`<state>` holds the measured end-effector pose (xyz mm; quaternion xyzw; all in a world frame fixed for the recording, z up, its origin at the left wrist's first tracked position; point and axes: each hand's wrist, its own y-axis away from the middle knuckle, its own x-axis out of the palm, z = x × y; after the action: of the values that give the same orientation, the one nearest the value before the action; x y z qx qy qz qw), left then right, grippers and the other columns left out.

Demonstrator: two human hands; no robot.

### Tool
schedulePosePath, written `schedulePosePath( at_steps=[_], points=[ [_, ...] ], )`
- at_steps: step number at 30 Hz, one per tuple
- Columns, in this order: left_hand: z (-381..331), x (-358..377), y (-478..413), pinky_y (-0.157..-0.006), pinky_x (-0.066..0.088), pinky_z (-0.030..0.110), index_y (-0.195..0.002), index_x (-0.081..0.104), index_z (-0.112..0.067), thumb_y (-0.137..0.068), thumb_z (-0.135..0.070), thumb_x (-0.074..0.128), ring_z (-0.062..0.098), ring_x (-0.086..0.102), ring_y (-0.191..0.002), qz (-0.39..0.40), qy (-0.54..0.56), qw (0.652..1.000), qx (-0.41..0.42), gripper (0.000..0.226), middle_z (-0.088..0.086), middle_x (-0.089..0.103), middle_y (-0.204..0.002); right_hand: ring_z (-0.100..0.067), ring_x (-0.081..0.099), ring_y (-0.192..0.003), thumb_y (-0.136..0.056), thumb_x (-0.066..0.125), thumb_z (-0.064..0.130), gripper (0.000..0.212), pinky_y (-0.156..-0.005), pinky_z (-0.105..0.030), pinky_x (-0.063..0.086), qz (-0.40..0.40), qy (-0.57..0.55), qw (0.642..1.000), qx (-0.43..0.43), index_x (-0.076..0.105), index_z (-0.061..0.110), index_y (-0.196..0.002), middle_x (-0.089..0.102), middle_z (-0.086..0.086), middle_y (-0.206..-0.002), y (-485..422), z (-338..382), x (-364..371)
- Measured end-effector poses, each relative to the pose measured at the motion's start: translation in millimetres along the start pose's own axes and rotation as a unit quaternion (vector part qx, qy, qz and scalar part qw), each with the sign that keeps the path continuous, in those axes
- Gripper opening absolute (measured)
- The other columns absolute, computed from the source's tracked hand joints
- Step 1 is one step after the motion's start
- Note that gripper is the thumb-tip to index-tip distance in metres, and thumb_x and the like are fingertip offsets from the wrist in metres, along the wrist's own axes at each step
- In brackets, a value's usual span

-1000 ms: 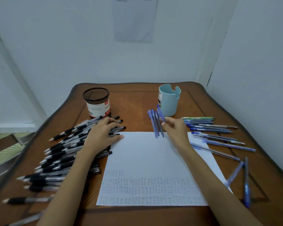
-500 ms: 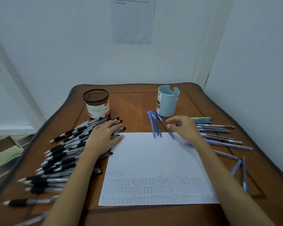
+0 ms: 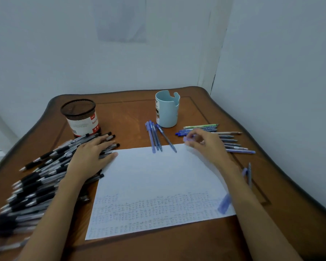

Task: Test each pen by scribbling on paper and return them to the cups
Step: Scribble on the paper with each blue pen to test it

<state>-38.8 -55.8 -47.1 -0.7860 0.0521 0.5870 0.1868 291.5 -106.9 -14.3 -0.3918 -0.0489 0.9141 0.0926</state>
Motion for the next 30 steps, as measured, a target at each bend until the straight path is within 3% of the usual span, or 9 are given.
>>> schedulePosePath(
  at_steps=[3,6,9,14,18,21,25,27,30],
  points=[
    [-0.6,-0.3,0.3,-0.107,0.032,0.045,-0.132,0.055,-0.025,-0.088,-0.045,0.056,0.022,0.039,-0.134,0.000,0.006,1.000,-0.002,0.048,-0.004,0.042,-0.146,-0.007,0.055,-0.074,-0.090,0.058,0.038,0.023,-0.060,-0.014,0.041,-0.079,-0.047,0.994,-0.059,0.065,0.023,-0.107,0.062,0.003,-0.084,5.8,16.0,12.7],
    [0.0,-0.3,-0.7,-0.106,0.033,0.046,-0.132,0.055,-0.026,-0.089,-0.046,0.056,0.022,0.039,-0.133,0.003,0.007,1.000,-0.001,0.048,-0.004,0.042,-0.146,-0.019,0.059,-0.086,-0.092,0.059,0.024,0.025,-0.072,-0.029,0.048,-0.047,-0.033,0.990,-0.128,0.067,0.014,-0.114,0.066,-0.010,-0.095,9.5,27.5,34.3],
    [0.3,-1.1,0.5,-0.105,0.037,0.046,-0.130,0.057,-0.025,-0.089,-0.049,0.056,0.022,0.043,-0.131,-0.004,0.011,1.000,0.005,0.048,-0.004,0.044,-0.145,-0.028,0.057,-0.090,-0.095,0.053,0.017,0.028,-0.067,-0.026,0.035,0.020,-0.004,0.988,-0.153,0.063,0.014,-0.121,0.060,-0.017,-0.095,15.0,35.3,52.3],
    [-1.2,-1.8,0.0,-0.104,0.036,0.043,-0.130,0.057,-0.026,-0.090,-0.044,0.057,0.021,0.043,-0.131,-0.001,0.005,1.000,0.004,0.044,-0.004,0.043,-0.145,-0.017,0.059,-0.105,-0.095,0.048,0.043,0.034,-0.074,-0.025,0.037,0.053,0.063,0.984,-0.156,0.059,0.036,-0.126,0.067,0.001,-0.116,30.9,52.8,62.0],
    [-1.4,-2.2,0.1,-0.103,0.037,0.042,-0.129,0.058,-0.025,-0.090,-0.043,0.058,0.021,0.044,-0.130,-0.001,0.006,1.000,0.005,0.043,-0.002,0.044,-0.145,-0.018,0.060,-0.092,-0.096,0.040,0.048,0.034,-0.067,-0.023,0.032,0.037,0.138,0.975,-0.173,0.049,0.049,-0.128,0.069,-0.004,-0.103,32.9,60.7,61.0],
    [-3.4,-2.3,0.2,-0.105,0.034,0.042,-0.129,0.058,-0.025,-0.090,-0.042,0.057,0.022,0.042,-0.131,0.000,0.004,1.000,0.001,0.043,-0.002,0.043,-0.145,-0.017,0.058,-0.105,-0.095,0.041,0.051,0.039,-0.073,-0.026,0.035,0.095,0.190,0.964,-0.160,0.049,0.044,-0.132,0.066,-0.003,-0.115,31.1,57.8,58.3],
    [-3.2,-2.5,-0.1,-0.107,0.032,0.044,-0.128,0.057,-0.025,-0.090,-0.043,0.056,0.022,0.040,-0.132,0.005,0.008,1.000,-0.003,0.042,-0.002,0.042,-0.146,-0.021,0.053,-0.118,-0.086,0.050,0.060,0.067,-0.085,-0.028,0.039,0.207,0.256,0.937,-0.115,0.028,0.038,-0.145,0.058,-0.004,-0.128,28.2,56.2,48.0],
    [-2.9,-2.5,-0.2,-0.106,0.032,0.043,-0.128,0.057,-0.025,-0.090,-0.043,0.056,0.021,0.040,-0.132,0.005,0.009,1.000,-0.004,0.042,-0.002,0.042,-0.146,-0.020,0.060,-0.101,-0.087,0.054,0.054,0.057,-0.076,-0.029,0.042,0.235,0.197,0.948,-0.084,0.035,0.036,-0.138,0.064,-0.005,-0.113,27.6,55.3,35.8],
    [-3.1,-2.0,-0.4,-0.105,0.031,0.043,-0.128,0.057,-0.026,-0.091,-0.044,0.055,0.021,0.040,-0.132,0.003,0.010,1.000,-0.005,0.042,-0.003,0.042,-0.146,-0.014,0.065,-0.063,-0.089,0.063,0.023,0.022,-0.061,-0.023,0.045,0.253,0.069,0.963,-0.057,0.046,0.030,-0.102,0.071,0.000,-0.080,23.4,44.0,17.6]
  ],
)
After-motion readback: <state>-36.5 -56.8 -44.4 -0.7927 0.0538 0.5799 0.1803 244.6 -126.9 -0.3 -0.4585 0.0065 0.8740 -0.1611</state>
